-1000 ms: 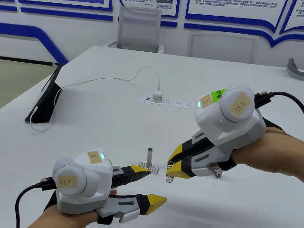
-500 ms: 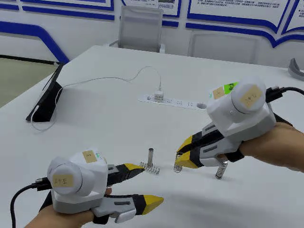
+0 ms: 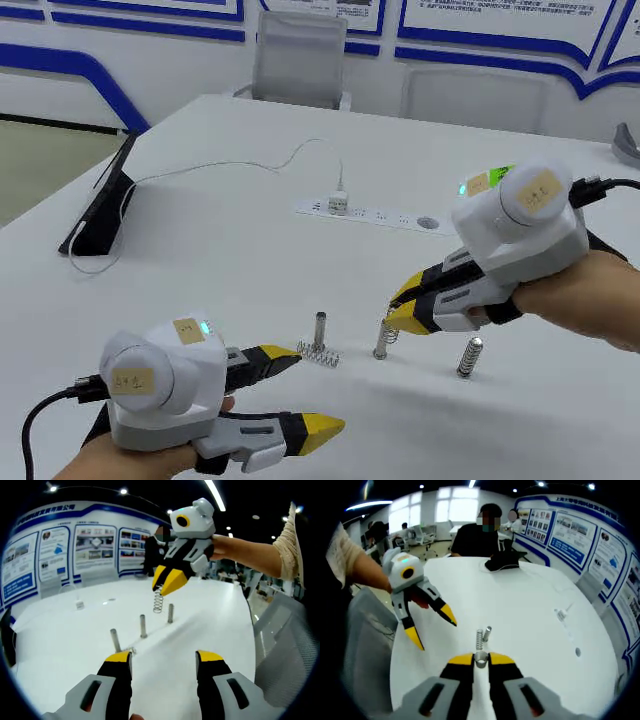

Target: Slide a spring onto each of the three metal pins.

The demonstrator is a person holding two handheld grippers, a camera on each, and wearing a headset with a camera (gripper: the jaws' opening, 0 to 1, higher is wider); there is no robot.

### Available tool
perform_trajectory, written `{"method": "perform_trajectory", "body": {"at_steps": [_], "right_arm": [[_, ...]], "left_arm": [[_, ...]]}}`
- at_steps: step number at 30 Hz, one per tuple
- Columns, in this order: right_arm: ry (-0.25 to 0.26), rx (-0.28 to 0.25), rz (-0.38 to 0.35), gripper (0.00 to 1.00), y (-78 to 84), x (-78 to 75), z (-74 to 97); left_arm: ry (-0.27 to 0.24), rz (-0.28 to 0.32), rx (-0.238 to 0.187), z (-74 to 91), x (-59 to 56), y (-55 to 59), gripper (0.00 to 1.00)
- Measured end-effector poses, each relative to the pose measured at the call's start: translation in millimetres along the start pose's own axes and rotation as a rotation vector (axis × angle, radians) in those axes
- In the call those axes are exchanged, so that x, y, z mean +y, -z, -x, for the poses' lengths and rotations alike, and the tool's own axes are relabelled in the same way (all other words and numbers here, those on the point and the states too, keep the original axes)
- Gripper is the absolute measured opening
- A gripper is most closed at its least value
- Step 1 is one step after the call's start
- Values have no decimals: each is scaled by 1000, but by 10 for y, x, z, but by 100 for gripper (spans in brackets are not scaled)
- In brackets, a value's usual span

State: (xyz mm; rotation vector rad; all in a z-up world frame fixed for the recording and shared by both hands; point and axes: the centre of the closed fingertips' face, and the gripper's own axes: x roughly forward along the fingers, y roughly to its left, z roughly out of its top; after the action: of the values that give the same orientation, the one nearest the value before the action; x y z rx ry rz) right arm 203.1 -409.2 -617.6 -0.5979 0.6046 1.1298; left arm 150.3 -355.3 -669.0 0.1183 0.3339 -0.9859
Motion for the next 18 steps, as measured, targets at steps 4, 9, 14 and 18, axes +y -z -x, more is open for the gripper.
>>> {"method": "perform_trajectory", "body": {"at_steps": [4, 9, 14, 18], "right_arm": [[33, -7, -27, 12, 25, -105, -27], [63, -17, -59, 12, 61, -244, -68], [74, -15, -73, 12, 75, -303, -124], [76, -16, -85, 12, 85, -336, -165]], "left_arm": [[-2, 3, 1, 5, 4, 8, 52], [-5, 7, 3, 7, 12, 18, 52], [-6, 11, 3, 4, 16, 25, 52], [-8, 14, 4, 5, 21, 31, 52]]}}
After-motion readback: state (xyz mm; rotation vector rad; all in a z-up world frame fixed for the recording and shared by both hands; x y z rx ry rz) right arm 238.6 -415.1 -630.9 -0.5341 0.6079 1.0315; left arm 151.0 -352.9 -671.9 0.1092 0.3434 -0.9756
